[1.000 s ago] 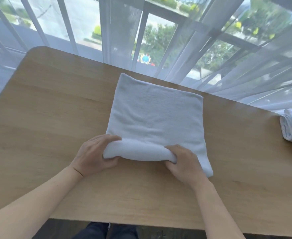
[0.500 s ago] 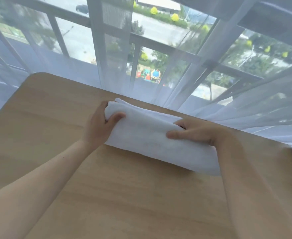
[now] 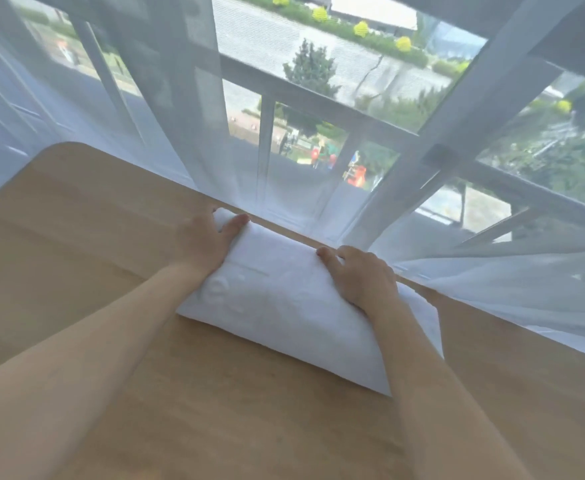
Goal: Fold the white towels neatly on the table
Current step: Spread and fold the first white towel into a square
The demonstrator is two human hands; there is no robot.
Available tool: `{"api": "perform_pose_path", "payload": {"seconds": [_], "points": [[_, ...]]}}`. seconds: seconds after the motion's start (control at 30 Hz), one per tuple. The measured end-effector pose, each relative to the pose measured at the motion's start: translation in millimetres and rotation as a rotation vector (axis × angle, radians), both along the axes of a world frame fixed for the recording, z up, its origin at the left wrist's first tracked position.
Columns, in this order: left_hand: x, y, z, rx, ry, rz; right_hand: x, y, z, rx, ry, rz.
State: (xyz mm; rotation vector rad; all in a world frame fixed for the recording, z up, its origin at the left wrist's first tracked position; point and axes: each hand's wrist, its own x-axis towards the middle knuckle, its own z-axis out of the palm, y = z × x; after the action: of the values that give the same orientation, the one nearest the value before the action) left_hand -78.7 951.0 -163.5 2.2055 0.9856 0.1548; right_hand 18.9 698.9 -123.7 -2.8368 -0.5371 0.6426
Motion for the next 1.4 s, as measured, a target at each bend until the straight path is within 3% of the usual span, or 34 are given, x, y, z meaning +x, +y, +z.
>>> {"api": "perform_pose_path", "payload": {"seconds": [0.07,0.17,0.23,0.3,0.33,0.4,0.47,0.53,0.67,1.03,1.27,1.4], "points": [[-4.3,-5.6,6.2,0.048,0.034,-0.013,12.2,10.5,0.8,-0.069,0.072,-0.024],[-14.2,-7.3,20.9,0.147,0.073,-0.016,11.8,24.3,-2.0,-0.104,-0.013,-0.059],[-19.4,-13.0,32.3,0.281,-0.044,-0.077,0.0,22.4,-6.8,-0.027,-0.105,-0.101],[-21.8,-32.2,41.9,0.312,-0.250,-0.288,-7.7,16.2,-5.9,0.029,-0.184,-0.105],[-22.3,-46.4,46.3,0.285,-0.264,-0.416,-7.9,15.1,-2.0,0.029,-0.216,-0.092],[-25.8,-78.5,45.9,0.331,-0.079,-0.674,-15.7,10.6,8.8,0.057,-0.326,-0.104],[-27.3,-97.3,38.9,0.482,0.096,-0.770,-42.1,10.4,17.2,0.208,-0.488,-0.113],[-24.6,-99.3,36.5,0.505,0.173,-0.765,-75.9,12.0,19.4,0.304,-0.506,-0.138],[-21.2,-96.3,29.4,0.534,0.197,-0.810,-104.6,7.9,0.1,0.189,-0.256,-0.123],[-46.5,-53.0,32.4,0.501,0.194,-0.795,-100.7,-38.9,-11.4,0.038,-0.289,-0.141],[-54.1,-42.2,33.2,0.438,0.264,-0.656,-102.5,-53.2,2.7,-0.113,-0.228,-0.329],[-52.6,-85.6,31.6,0.423,0.121,-0.803,-113.2,-7.2,7.0,0.093,-0.285,-0.212]]}}
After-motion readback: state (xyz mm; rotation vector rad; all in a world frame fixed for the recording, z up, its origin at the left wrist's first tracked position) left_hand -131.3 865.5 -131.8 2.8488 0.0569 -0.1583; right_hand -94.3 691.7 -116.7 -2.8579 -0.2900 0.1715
